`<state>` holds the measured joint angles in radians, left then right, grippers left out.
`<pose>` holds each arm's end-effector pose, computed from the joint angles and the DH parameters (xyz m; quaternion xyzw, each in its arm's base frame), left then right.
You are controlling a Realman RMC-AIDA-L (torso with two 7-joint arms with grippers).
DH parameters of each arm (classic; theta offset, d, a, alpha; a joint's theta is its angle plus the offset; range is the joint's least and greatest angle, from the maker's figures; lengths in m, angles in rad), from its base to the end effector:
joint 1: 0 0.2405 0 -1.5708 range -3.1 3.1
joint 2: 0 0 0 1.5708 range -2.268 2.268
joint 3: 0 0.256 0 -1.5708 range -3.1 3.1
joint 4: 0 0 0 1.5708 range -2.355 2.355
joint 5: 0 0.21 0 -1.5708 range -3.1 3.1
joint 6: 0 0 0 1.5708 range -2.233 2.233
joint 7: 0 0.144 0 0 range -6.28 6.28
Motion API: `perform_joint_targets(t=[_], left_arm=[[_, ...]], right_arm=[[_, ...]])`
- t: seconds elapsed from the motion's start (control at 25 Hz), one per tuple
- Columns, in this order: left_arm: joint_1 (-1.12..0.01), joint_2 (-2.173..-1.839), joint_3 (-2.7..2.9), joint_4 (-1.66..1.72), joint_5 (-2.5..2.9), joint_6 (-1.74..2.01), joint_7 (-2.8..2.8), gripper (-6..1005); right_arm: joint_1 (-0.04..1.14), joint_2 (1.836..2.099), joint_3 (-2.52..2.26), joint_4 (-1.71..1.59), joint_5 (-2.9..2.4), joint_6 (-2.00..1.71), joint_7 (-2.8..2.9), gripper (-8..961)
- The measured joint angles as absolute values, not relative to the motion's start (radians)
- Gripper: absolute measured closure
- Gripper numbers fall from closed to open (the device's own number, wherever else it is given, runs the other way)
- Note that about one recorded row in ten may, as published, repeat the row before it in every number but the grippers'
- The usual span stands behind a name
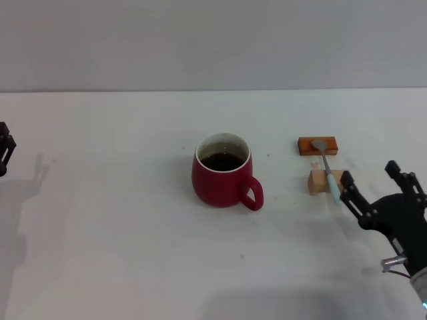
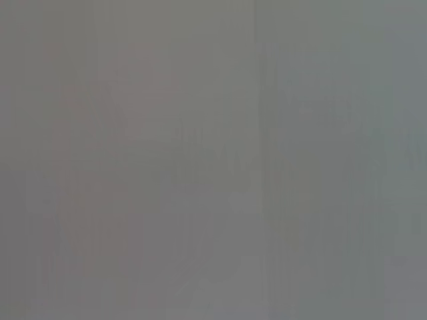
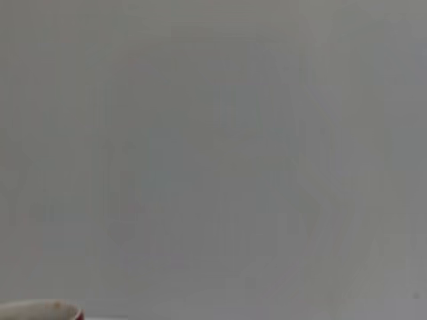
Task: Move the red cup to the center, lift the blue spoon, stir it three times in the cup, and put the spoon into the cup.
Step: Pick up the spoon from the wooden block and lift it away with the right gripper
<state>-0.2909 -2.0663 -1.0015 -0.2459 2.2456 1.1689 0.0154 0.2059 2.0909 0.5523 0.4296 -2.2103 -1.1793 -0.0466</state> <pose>-0.3695 0.2964 0.0134 -0.6177 -0.2528 -0.2481 0.7021 0.3074 0.2549 -0.0762 -0.7409 0.2352 0.3001 0.5529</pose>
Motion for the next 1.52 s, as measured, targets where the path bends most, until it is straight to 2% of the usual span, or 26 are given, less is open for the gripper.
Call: perform_joint_targets(t=[1.52], left_arm=[[-0.293, -2.063, -1.008, -0.245, 2.253, 1.170, 0.015, 144]], right_arm=[[0.208, 2.089, 0.526, 0.466, -2.186, -1.053, 0.021, 130]])
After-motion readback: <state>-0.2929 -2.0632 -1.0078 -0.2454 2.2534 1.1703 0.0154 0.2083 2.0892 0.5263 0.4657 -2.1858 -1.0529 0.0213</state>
